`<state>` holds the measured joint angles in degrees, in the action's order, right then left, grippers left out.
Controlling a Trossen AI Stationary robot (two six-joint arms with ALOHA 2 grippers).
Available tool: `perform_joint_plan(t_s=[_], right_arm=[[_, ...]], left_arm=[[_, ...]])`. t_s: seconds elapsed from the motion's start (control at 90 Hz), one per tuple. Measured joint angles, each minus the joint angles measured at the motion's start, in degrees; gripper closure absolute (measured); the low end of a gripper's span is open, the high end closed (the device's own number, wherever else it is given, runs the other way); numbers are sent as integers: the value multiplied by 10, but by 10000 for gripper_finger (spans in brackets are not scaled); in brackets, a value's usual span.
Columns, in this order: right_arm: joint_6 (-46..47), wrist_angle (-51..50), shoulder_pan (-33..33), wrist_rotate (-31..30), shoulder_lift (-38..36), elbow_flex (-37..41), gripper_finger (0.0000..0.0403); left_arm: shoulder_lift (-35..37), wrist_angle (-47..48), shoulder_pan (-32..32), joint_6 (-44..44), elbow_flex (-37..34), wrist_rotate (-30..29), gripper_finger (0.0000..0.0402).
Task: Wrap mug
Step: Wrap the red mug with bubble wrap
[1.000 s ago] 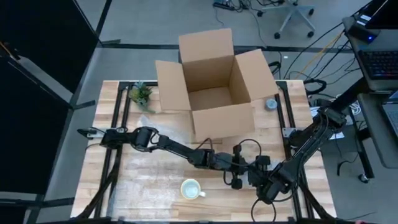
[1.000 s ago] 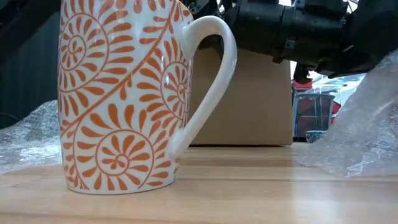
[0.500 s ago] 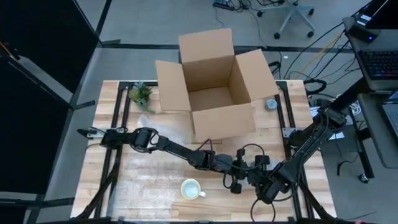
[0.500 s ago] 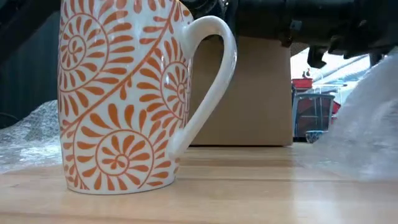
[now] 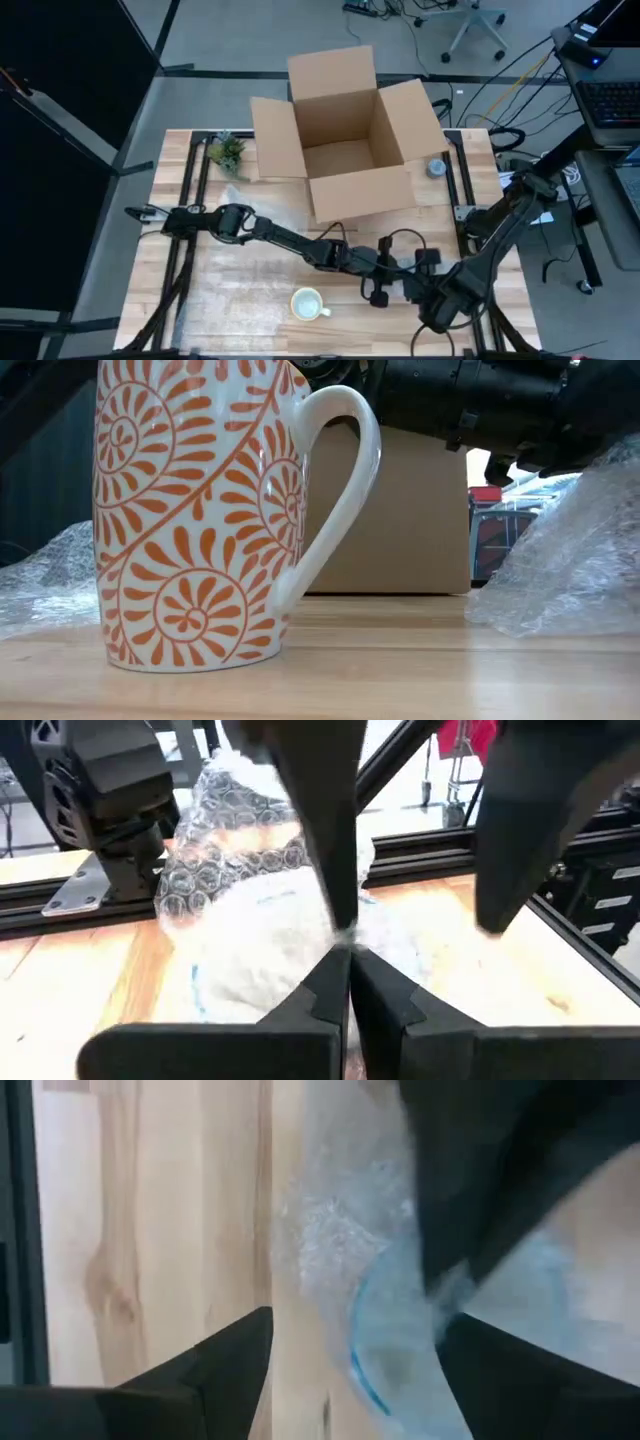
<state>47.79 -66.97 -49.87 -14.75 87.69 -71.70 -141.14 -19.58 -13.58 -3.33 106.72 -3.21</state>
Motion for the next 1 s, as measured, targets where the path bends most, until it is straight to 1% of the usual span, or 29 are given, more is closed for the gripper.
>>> perform_joint_plan(t_s=[0.1,0.233,0.333,0.444,0.544,0.633,0.789,0.867,1.0], right_arm=[[2,-49,-9,-10,-2,-50,145],[40,-116,-28,-51,-2,-106,145],[89,-160,-54,-77,-5,-117,145],[151,-205,-83,-77,-18,-111,145],[202,-227,-102,-77,-39,-90,145],[254,-227,-114,-79,-77,-61,145],[359,-223,-141,-96,-144,28,145],[385,-204,-146,-66,-175,77,145],[406,-175,-148,12,-205,144,145]], left_arm=[[0,1,0,0,0,-1,402],[0,1,0,0,0,-3,402],[-1,1,0,0,0,-3,402],[-1,2,0,0,0,-3,402],[-1,2,0,0,0,-3,402],[-1,2,0,0,-1,-3,402],[-1,2,0,0,-1,-3,402],[-1,-2,-2,0,-1,-4,402],[-2,-6,-3,0,-2,-7,402]])
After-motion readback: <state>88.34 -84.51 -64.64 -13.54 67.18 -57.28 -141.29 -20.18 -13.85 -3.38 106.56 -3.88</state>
